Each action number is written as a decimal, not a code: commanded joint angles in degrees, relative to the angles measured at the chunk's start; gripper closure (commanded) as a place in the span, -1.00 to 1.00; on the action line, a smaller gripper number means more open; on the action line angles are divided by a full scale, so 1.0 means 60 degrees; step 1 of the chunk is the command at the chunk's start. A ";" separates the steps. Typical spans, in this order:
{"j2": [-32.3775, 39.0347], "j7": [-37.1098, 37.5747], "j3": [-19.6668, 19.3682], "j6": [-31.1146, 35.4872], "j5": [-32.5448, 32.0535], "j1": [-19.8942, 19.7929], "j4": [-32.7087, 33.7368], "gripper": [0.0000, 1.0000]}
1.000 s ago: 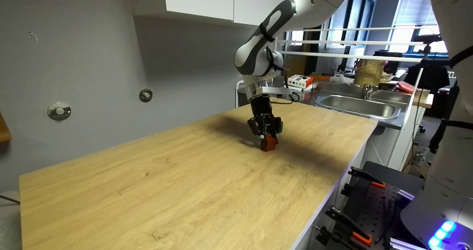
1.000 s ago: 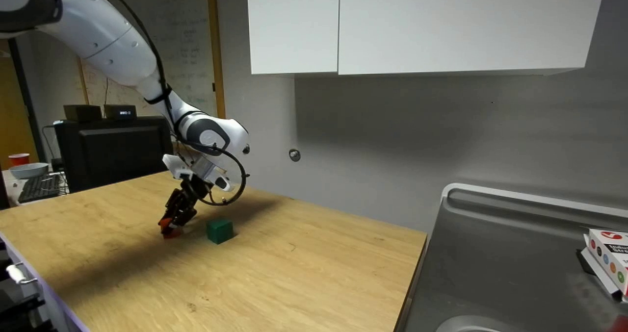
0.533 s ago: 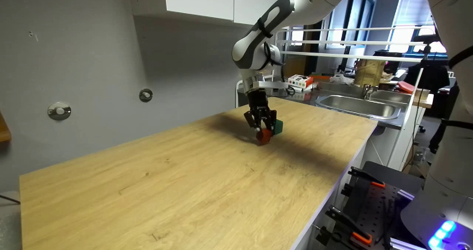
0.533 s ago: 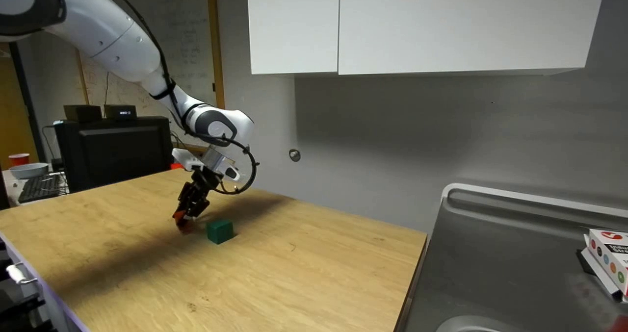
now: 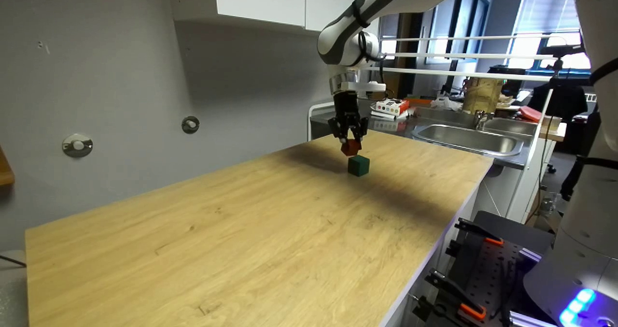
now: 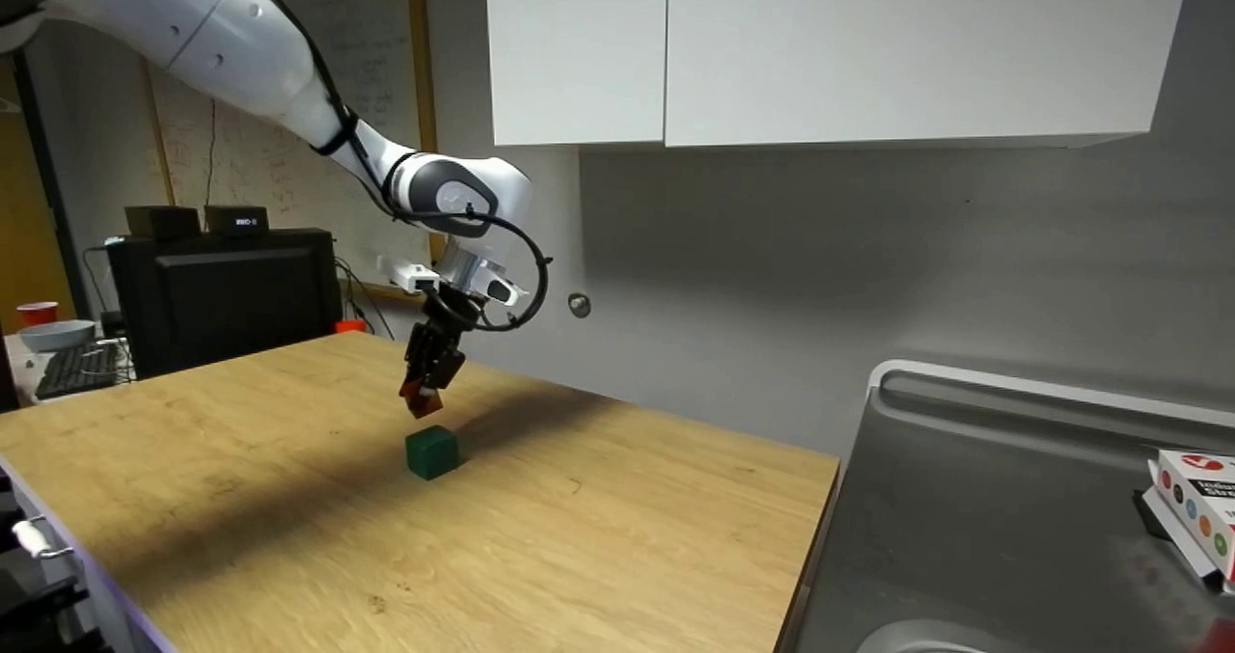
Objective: Put the orange block on top of green block
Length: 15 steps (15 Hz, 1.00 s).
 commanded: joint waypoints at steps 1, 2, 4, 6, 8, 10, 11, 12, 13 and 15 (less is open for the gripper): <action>0.0099 0.0223 -0.0090 -0.0219 -0.0157 -0.0231 0.0348 0.64; 0.0130 0.0231 -0.0113 -0.0234 -0.0153 -0.0284 0.0376 0.64; 0.0182 0.0212 -0.0129 -0.0303 -0.0104 -0.0387 0.0435 0.64; 0.0234 0.0170 -0.0127 -0.0372 -0.0052 -0.0476 0.0445 0.64; 0.0280 0.0134 -0.0110 -0.0497 -0.0023 -0.0516 0.0422 0.64; 0.0356 0.0123 -0.0095 -0.0645 0.0006 -0.0542 0.0419 0.64; 0.0387 0.0127 -0.0092 -0.0710 0.0004 -0.0541 0.0425 0.64; 0.0425 0.0118 -0.0086 -0.0773 0.0014 -0.0542 0.0438 0.64; 0.0457 0.0116 -0.0082 -0.0834 0.0014 -0.0540 0.0454 0.64; 0.0525 0.0127 -0.0078 -0.0941 0.0014 -0.0532 0.0481 0.64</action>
